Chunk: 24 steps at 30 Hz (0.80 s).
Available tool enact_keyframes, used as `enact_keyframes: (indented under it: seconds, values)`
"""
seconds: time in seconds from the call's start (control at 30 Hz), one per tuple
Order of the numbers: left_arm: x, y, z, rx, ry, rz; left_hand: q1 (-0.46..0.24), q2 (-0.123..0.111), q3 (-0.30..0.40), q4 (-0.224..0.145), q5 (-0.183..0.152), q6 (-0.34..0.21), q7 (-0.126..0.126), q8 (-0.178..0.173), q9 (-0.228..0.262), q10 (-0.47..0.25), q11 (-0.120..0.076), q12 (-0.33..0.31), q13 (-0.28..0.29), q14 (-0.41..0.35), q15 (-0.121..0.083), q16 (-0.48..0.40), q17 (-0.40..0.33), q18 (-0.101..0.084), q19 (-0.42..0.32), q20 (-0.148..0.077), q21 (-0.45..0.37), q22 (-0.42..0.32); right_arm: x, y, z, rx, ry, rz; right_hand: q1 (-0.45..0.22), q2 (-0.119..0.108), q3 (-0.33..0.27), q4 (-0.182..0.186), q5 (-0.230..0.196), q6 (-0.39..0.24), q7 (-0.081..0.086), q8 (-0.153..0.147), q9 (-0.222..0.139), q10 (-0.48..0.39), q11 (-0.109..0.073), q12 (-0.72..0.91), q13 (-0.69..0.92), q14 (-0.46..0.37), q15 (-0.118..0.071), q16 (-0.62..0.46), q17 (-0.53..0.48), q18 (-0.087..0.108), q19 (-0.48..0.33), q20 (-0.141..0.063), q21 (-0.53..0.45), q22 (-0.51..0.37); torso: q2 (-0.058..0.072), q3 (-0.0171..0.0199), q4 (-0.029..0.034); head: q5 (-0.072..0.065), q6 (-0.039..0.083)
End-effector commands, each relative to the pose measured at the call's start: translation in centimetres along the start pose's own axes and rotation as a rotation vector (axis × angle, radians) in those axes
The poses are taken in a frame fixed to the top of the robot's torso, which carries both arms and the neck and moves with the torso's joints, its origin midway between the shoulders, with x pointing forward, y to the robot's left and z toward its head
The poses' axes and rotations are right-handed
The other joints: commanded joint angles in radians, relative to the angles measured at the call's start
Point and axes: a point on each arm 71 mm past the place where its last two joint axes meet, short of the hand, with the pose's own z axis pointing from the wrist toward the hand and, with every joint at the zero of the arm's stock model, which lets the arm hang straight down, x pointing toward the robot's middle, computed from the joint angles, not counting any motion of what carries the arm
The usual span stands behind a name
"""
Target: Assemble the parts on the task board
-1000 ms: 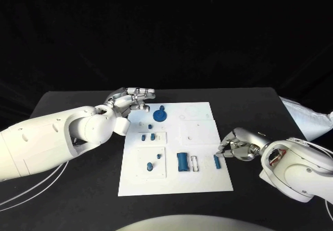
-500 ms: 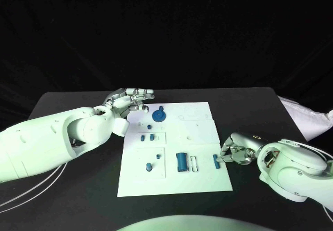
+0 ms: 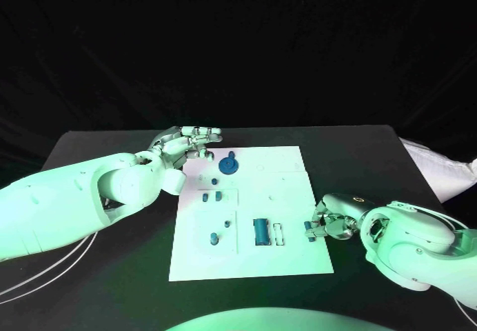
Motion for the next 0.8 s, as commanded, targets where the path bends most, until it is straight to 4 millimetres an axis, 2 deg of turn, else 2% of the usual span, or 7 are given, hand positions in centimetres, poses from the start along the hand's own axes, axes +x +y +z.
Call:
enact_keyframes:
  seconds: [0.03,0.3,0.33,0.43,0.5,0.7,0.8]
  values:
    - [0.3,0.0,0.0,0.005,0.022,-0.003,-0.001,0.008,-0.005,0.000,-0.002,-0.007,-0.001,0.006,-0.001,-0.004,-0.001,0.004,-0.001,-0.006,0.001,0.001,-0.001,0.011,0.001,0.000,-0.005,-0.002,0.4,0.1,0.2,0.003,0.019,-0.056,-0.003,-0.002,0.001,0.007,-0.005,0.008,-0.002,-0.001,-0.001,0.010,-0.002,0.010,0.006,0.063,-0.001,0.008,0.007,-0.012,0.011,-0.001,0.006,0.005,0.001,0.0001,0.0001,0.001,-0.002]
    - [0.3,0.0,0.0,0.004,0.022,-0.003,-0.001,0.008,-0.005,0.000,-0.002,-0.007,-0.001,0.006,-0.001,-0.004,-0.001,0.004,-0.001,-0.006,0.001,0.001,-0.001,0.011,0.001,0.000,-0.005,-0.002,1.1,0.8,0.9,-0.019,0.026,-0.213,0.056,0.001,0.014,-0.020,-0.018,0.012,-0.004,-0.008,0.002,0.011,-0.005,0.019,0.018,0.064,-0.004,0.016,0.020,-0.014,0.014,-0.004,0.011,0.013,0.000,0.0005,-0.0003,0.004,-0.005]
    - [0.3,0.0,0.0,0.004,0.023,-0.003,-0.001,0.008,-0.005,0.000,-0.002,-0.007,-0.001,0.006,-0.001,-0.004,-0.001,0.004,-0.001,-0.006,0.001,0.001,-0.001,0.011,0.001,0.000,-0.005,-0.002,1.2,0.9,1.0,-0.025,0.023,-0.245,0.063,0.001,0.016,-0.024,-0.028,0.013,-0.004,-0.009,0.003,0.011,-0.005,0.019,0.019,0.064,-0.004,0.016,0.021,-0.014,0.015,-0.004,0.011,0.014,0.000,0.0005,-0.0003,0.004,-0.005]
    - [0.3,0.0,0.0,0.004,0.023,-0.003,-0.001,0.008,-0.005,0.000,-0.002,-0.007,-0.001,0.006,-0.001,-0.004,-0.001,0.004,-0.001,-0.006,0.001,0.001,-0.001,0.011,0.001,0.000,-0.005,-0.002,1.5,1.4,1.2,-0.038,0.020,-0.321,0.091,0.008,0.031,-0.037,-0.104,0.016,-0.004,-0.012,0.005,0.011,-0.006,0.020,0.023,0.064,-0.005,0.019,0.026,-0.014,0.015,-0.005,0.012,0.017,0.000,0.0006,-0.0005,0.005,-0.005]
    - [0.3,0.0,0.0,0.003,0.024,-0.003,-0.001,0.008,-0.005,0.000,-0.002,-0.007,-0.001,0.006,-0.001,-0.004,-0.001,0.004,-0.001,-0.006,0.001,0.001,-0.001,0.011,0.001,0.000,-0.005,-0.002,1.8,1.6,1.4,-0.045,0.022,-0.359,0.109,0.012,0.043,-0.047,-0.123,0.017,-0.005,-0.014,0.005,0.011,-0.006,0.021,0.026,0.064,-0.005,0.020,0.028,-0.015,0.015,-0.006,0.012,0.017,-0.001,0.0006,-0.0005,0.005,-0.005]
    - [0.3,0.0,0.1,0.002,0.025,-0.003,-0.001,0.008,-0.005,0.000,-0.002,-0.007,-0.001,0.006,-0.001,-0.004,-0.001,0.004,-0.001,-0.006,0.001,0.001,-0.001,0.011,0.001,0.000,-0.005,-0.002,2.3,2.0,1.6,-0.050,0.049,-0.409,0.132,0.013,0.062,-0.062,-0.134,0.019,-0.006,-0.018,0.006,0.010,-0.007,0.023,0.030,0.064,-0.005,0.023,0.034,-0.015,0.015,-0.006,0.013,0.020,-0.001,0.0002,0.0002,0.003,-0.005]
    - [0.3,0.0,0.1,0.002,0.026,-0.001,-0.001,0.008,-0.005,0.000,-0.002,-0.007,-0.001,0.006,-0.001,-0.004,-0.001,0.004,-0.001,-0.006,0.001,0.001,-0.001,0.011,0.001,0.000,-0.005,-0.002,2.5,2.0,1.7,-0.048,0.062,-0.416,0.141,0.015,0.071,-0.068,-0.126,0.020,-0.006,-0.019,0.006,0.009,-0.008,0.022,0.030,0.064,-0.006,0.023,0.035,-0.015,0.015,-0.006,0.013,0.020,-0.001,-0.0001,-0.0006,0.003,-0.004]
